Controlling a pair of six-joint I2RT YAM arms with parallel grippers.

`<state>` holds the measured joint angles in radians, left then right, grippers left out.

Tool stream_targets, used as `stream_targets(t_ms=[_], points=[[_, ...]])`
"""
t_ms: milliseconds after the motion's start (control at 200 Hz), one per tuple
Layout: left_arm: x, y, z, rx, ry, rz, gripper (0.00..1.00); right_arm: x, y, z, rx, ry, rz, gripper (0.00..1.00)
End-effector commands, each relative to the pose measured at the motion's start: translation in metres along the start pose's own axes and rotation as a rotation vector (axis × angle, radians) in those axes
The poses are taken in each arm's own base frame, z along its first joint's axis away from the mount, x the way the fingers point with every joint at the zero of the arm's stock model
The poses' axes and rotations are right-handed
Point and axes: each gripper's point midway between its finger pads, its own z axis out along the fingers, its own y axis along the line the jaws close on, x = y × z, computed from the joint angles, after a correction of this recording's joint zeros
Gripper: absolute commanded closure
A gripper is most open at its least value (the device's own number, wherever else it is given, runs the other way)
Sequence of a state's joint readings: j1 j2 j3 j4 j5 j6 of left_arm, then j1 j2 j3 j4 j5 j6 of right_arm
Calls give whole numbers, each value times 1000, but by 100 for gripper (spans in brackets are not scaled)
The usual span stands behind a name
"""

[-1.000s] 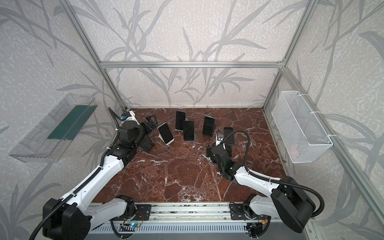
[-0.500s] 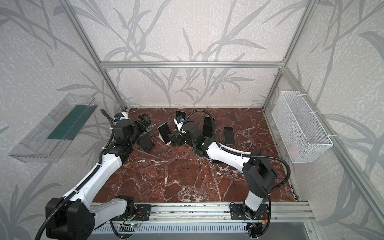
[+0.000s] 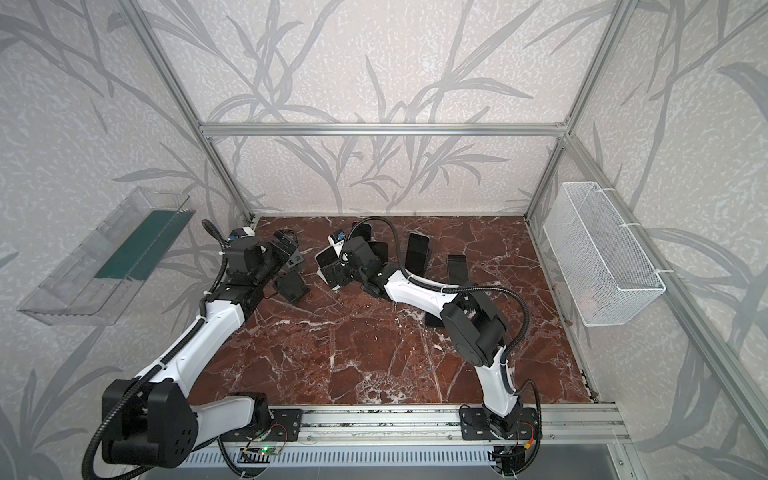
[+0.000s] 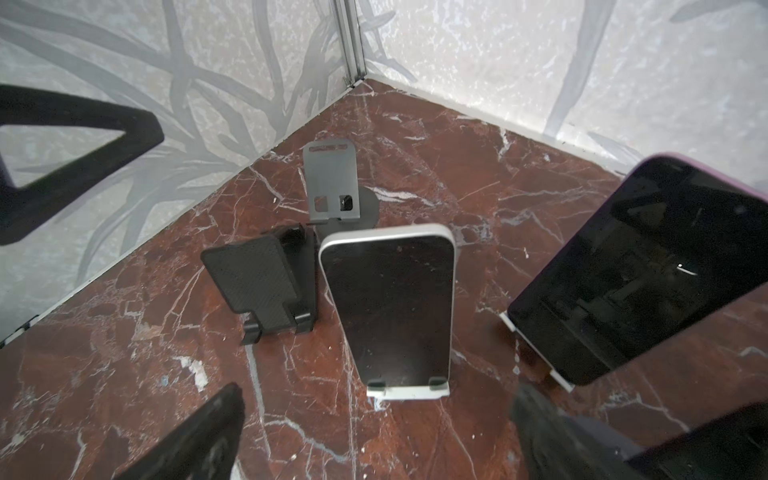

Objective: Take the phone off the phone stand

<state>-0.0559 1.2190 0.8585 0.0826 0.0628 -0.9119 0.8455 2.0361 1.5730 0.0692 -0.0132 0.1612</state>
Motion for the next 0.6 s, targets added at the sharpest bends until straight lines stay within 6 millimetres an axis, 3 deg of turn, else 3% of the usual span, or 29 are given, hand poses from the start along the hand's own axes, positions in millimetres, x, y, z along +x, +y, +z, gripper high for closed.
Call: stream_targets(t_ms=[0,300,595], points=[[-10,-14,-4,47,-17,-20,1,-5,-8,10,62,30,-78,1],[-7,-13,2,58,6,-30,1,-10,-6,42,47,64,-116,1],[-6,-7,8,56,26,-61,3,-19,-4,60,43,75,-107,1]])
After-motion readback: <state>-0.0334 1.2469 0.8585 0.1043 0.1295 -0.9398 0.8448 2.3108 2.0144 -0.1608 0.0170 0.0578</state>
